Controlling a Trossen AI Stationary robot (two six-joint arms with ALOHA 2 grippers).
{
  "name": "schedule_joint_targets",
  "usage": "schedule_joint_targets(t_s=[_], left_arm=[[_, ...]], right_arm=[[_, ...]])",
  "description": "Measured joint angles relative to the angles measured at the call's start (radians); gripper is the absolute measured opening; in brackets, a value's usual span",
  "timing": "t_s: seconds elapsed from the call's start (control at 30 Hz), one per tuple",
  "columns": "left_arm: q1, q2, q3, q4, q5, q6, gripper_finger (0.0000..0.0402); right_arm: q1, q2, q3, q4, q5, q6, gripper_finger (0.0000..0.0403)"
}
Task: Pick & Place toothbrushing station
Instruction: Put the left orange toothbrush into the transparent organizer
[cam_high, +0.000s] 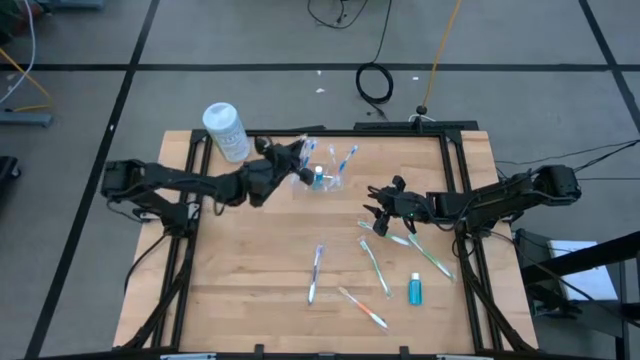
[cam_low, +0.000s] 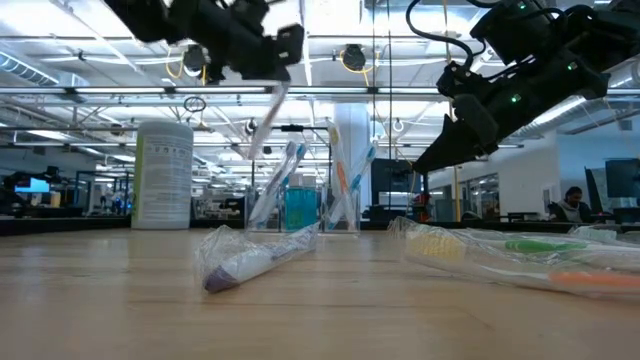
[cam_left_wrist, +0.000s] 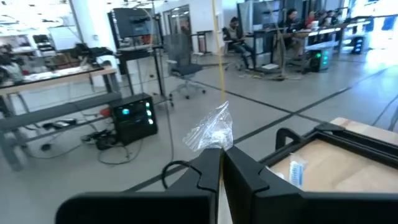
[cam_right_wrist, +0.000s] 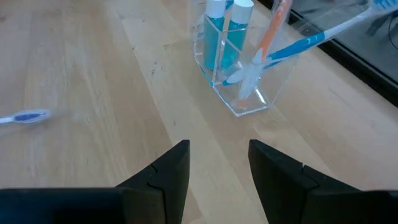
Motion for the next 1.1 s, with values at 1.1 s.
schedule_joint_targets(t_s=[1.1], left_arm=[[0.068,0.242,0.0,0.146,-0.058,0.062,0.0024]], right_arm=[[0.0,0.0,0.0,-0.001,0.0,0.015,0.016]])
